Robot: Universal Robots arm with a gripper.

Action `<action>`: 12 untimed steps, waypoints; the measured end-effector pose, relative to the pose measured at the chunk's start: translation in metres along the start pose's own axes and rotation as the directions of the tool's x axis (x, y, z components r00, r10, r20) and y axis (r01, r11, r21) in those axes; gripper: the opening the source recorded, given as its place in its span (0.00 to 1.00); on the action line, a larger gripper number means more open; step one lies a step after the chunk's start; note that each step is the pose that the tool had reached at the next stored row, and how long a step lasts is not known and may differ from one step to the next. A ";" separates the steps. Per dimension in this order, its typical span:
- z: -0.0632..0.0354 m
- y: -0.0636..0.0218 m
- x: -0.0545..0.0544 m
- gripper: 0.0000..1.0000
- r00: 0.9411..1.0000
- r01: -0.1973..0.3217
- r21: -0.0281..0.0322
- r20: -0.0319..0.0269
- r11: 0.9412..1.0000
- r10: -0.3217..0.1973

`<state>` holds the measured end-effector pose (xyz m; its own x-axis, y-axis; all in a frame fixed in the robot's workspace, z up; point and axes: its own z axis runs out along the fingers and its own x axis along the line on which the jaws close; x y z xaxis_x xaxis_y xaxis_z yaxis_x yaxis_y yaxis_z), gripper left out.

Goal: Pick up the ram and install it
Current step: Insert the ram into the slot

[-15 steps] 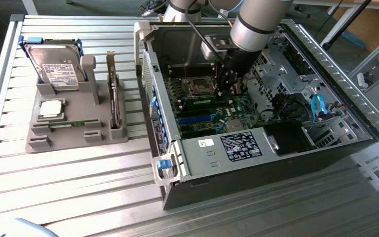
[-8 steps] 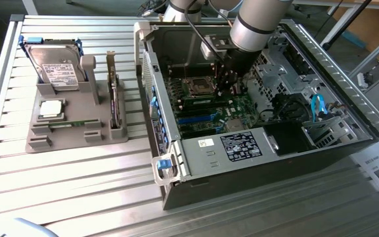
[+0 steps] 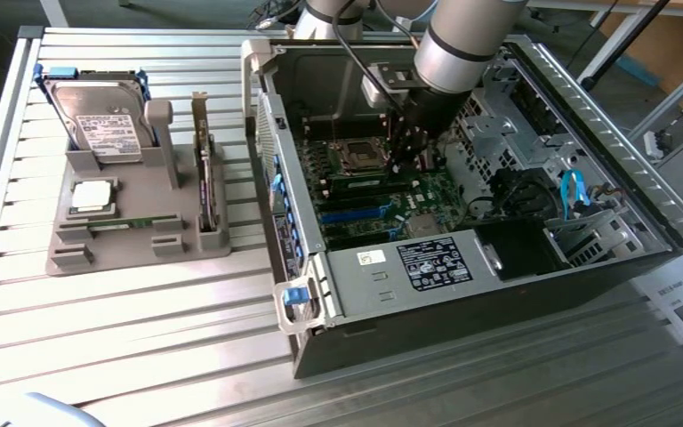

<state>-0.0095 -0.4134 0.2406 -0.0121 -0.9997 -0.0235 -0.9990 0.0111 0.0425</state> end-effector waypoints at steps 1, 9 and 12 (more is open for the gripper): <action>0.0004 0.0000 0.000 0.12 1.000 0.000 0.000 0.000 1.000 0.000; 0.0006 0.0000 0.001 0.12 1.000 0.000 0.000 0.000 1.000 0.000; 0.0015 -0.0001 0.001 0.12 1.000 0.000 0.000 0.000 1.000 0.000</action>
<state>-0.0095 -0.4142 0.2392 -0.0123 -0.9996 -0.0235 -0.9990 0.0113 0.0425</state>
